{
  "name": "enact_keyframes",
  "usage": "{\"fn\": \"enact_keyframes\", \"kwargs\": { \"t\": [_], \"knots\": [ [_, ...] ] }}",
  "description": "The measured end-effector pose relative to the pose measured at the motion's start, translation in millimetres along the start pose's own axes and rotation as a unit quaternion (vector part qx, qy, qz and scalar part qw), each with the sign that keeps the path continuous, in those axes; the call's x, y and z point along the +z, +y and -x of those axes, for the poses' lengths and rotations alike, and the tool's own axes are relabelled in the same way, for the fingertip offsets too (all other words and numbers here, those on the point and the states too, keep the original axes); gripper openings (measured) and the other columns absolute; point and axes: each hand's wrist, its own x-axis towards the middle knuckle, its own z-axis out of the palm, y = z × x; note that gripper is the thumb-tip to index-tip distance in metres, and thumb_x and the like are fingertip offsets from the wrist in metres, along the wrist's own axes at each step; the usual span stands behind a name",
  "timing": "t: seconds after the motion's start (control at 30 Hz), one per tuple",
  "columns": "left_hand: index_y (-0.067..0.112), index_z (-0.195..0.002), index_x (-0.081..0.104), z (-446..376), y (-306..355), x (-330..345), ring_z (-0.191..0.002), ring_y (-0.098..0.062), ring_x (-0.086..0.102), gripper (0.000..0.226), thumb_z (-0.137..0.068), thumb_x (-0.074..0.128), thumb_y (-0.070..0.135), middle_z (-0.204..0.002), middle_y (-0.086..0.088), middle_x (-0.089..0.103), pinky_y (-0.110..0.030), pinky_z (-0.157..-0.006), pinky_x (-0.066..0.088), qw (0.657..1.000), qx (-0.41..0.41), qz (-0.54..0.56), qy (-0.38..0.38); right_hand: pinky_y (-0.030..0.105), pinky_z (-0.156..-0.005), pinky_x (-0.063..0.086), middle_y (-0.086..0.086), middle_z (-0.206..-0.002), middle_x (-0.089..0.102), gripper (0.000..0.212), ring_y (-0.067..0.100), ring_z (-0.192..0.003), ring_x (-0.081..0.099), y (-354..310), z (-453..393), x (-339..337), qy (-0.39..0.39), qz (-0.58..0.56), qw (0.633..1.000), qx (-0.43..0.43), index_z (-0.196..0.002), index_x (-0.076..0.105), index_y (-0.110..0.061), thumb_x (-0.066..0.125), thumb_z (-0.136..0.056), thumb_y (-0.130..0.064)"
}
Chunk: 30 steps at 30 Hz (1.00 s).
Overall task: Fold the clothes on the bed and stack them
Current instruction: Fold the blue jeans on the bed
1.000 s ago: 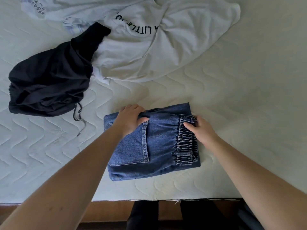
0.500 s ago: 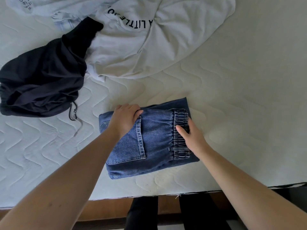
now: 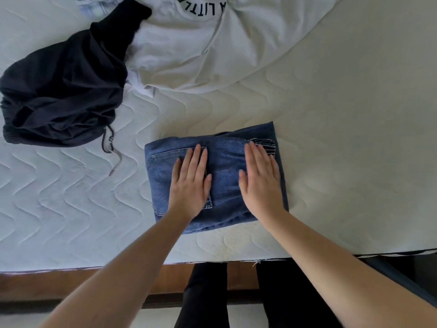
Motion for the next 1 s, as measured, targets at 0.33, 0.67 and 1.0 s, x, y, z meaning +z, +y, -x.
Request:
{"fn": "enact_keyframes", "kwargs": {
  "t": [0.33, 0.67, 1.0],
  "knots": [
    [0.018, -0.157, 0.009, 41.8, -32.6, 34.1, -0.151, -0.018, 0.007, 0.059, -0.103, 0.013, 0.043, -0.164, -0.001, 0.008, -0.042, -0.122, 0.006, 0.993, 0.072, -0.056, -0.079, 0.043, -0.122, 0.008, 0.006, -0.163, 0.009, 0.06, 0.02, -0.15, 0.006, 4.9, -17.9, 50.3, -0.075, 0.108, 0.987, -0.092, -0.155, 0.015, -0.015, 0.021, -0.103, -0.044],
    [0.016, -0.156, 0.017, 100.4, -106.6, -8.9, -0.149, -0.021, 0.019, 0.057, -0.105, 0.017, 0.04, -0.163, -0.003, 0.014, -0.045, -0.121, 0.013, 0.996, 0.035, -0.028, -0.081, 0.043, -0.121, 0.013, 0.004, -0.163, 0.011, 0.06, 0.018, -0.15, 0.009, 39.1, 7.6, 13.0, -0.076, 0.098, 0.988, -0.093, -0.154, 0.018, -0.01, 0.024, -0.103, -0.042],
    [0.007, -0.134, 0.056, -56.1, -89.9, -47.5, -0.12, -0.035, 0.055, 0.047, -0.097, 0.055, 0.037, -0.132, -0.012, 0.059, -0.051, -0.106, 0.038, 0.992, 0.035, 0.115, -0.044, 0.043, -0.11, 0.028, 0.008, -0.129, 0.057, 0.051, 0.029, -0.122, 0.05, -58.1, -94.5, 16.7, -0.1, 0.02, 0.983, -0.149, -0.146, 0.039, -0.015, 0.048, -0.1, -0.035]
  ]
}}
